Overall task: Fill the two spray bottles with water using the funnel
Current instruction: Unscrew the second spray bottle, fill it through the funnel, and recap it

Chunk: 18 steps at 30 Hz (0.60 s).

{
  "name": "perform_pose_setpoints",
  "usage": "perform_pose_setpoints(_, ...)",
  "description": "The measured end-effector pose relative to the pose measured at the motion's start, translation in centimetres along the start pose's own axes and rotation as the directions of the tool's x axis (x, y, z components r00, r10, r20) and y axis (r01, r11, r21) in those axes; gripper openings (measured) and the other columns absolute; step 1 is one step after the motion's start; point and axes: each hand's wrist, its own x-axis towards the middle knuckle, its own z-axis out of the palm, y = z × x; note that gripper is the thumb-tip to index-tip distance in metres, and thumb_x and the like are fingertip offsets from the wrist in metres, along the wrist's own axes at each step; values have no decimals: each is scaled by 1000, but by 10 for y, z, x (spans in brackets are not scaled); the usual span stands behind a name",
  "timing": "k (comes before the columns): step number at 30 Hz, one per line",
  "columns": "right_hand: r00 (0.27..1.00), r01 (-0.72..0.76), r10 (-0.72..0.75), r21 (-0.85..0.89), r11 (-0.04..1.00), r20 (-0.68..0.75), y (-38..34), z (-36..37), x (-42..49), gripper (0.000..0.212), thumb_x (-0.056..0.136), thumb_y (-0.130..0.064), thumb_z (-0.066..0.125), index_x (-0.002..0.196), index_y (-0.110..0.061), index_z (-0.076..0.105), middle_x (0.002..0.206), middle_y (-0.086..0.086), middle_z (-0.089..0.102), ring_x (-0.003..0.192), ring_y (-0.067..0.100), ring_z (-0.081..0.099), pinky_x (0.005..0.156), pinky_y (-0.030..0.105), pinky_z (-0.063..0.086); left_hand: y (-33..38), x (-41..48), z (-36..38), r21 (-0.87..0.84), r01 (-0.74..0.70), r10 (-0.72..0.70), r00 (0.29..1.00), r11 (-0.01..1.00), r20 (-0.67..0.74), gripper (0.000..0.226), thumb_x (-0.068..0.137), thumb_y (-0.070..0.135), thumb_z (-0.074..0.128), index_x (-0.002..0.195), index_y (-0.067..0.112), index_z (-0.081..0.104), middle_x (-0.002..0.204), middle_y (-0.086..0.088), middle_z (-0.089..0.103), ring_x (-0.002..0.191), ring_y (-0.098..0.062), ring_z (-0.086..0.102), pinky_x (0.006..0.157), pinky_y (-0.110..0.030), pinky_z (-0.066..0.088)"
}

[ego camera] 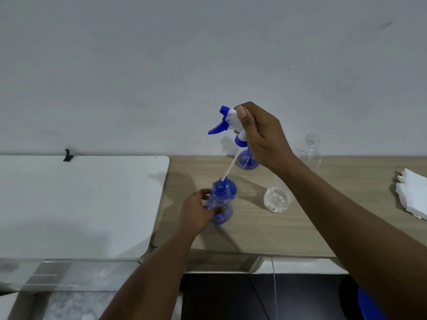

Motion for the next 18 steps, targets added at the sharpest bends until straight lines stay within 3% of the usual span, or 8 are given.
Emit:
perform_pose_setpoints(7, 998, 27, -25, -26, 999, 56, -2, 9, 9, 25, 109, -33, 36, 97, -24, 57, 80, -11, 57, 68, 7, 54, 61, 21, 45, -1, 2, 0, 7, -6, 6, 1000, 1000, 16, 71, 57, 59, 86, 120, 36, 60, 108, 14, 66, 84, -7, 69, 84, -39, 59)
perform_pose_setpoints(10, 991, -36, 43, -52, 998, 129, 15, 26, -1, 36, 108, -40, 35, 96, -17, 59, 78, 0, 63, 66, 19, 58, 59, 32, 47, -1, 3, 0, 5, 1, -1, 1000, 1000, 15, 69, 58, 58, 86, 118, 38, 59, 108, 15, 65, 84, -7, 69, 84, -39, 59)
perform_pose_setpoints(14, 950, -174, 199, -122, 977, 242, 51, 56, -28, 43, 104, -54, 32, 94, -19, 55, 79, 11, 65, 69, 27, 61, 65, 46, 52, 1, 2, 2, 6, 9, -9, 1000, 1000, 1, 71, 60, 58, 85, 122, 34, 59, 110, 13, 65, 86, -7, 68, 84, -38, 58)
perform_pose_setpoints(18, 920, -169, 232, -213, 962, 317, 77, 81, -48, 34, 98, -48, 53, 111, -17, 57, 93, 3, 66, 80, 20, 62, 72, 43, 54, 2, 2, 3, -18, 22, -22, 1000, 1000, 4, 67, 62, 51, 86, 120, 32, 60, 110, 11, 66, 87, -8, 68, 85, -39, 58)
